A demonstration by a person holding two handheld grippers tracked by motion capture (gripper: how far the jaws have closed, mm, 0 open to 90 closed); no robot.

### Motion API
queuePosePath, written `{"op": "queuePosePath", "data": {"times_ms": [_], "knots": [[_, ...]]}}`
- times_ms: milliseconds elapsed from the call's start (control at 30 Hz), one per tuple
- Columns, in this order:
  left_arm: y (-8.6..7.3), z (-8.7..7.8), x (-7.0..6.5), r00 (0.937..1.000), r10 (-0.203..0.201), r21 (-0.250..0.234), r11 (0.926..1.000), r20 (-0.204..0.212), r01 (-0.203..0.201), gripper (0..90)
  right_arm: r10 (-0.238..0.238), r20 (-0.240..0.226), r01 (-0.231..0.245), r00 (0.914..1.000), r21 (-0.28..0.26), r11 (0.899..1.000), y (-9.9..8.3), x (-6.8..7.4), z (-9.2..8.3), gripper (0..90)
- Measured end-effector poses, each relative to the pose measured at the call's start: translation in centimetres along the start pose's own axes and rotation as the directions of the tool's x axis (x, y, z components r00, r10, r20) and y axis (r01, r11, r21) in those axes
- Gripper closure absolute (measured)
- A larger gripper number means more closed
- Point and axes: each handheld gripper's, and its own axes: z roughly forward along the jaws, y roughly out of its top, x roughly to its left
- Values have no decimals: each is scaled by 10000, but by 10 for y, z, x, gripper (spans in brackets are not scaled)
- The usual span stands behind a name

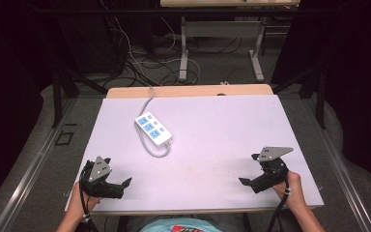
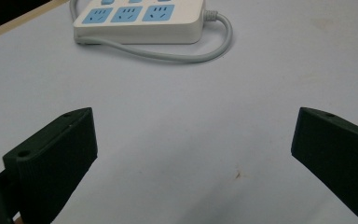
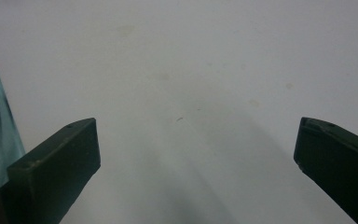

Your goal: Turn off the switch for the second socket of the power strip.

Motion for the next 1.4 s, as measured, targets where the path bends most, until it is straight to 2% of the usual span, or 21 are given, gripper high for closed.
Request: {"op": "queuePosePath", "data": {"times_ms": [333,533,567,600,633,767,867,933,1000,1067,1100,1167,1200,1400], "knots": [[0,0,-1,10000,-27,-35,10000,-33,27,2,-172,-41,172,9998,-16,9999,1,-1,1,1],[1,0,-1,10000,-16,6,10000,-2,16,2,-28,21,28,10000,52,10000,0,0,0,5],[1,0,-1,10000,-19,-20,10000,-48,19,2,-30,-17,30,10000,178,9998,0,-1,-1,6],[2,0,0,9998,84,-16,10000,-160,-84,2,-18,58,18,10000,37,10000,0,-1,0,6],[2,0,0,9999,-24,24,10000,-105,24,2,10,29,-10,10000,83,10000,0,-1,0,7],[3,-1,2,9997,18,39,10000,-225,-18,3,-76,24,76,10000,75,9999,0,-2,0,7],[3,0,3,9997,-124,55,9999,-194,125,3,-12,47,11,10000,105,9999,0,-1,0,8],[5,-1,4,9990,-222,-89,9997,-381,219,2,-99,41,99,9999,99,9999,0,-2,0,8],[6,-2,4,9984,-223,-145,9997,-520,216,2,14,82,-15,10000,130,9999,-1,-2,0,9],[7,-3,3,9982,-311,-161,9994,-506,303,2,-99,77,98,9999,117,9999,-1,-3,0,9],[8,-3,4,9979,-220,-160,9997,-610,210,2,-11,171,10,9999,97,10000,-1,-3,0,9],[9,-2,4,9975,-391,-143,9992,-593,383,2,8,224,-10,9997,90,10000,-1,-2,0,10],[10,-2,6,9975,-263,-106,9996,-654,257,2,45,218,-47,9998,128,9999,-1,-2,0,10],[13,2,11,9954,-634,-158,9979,-718,624,2,53,193,-56,9998,163,9999,-1,-2,1,11]]}}
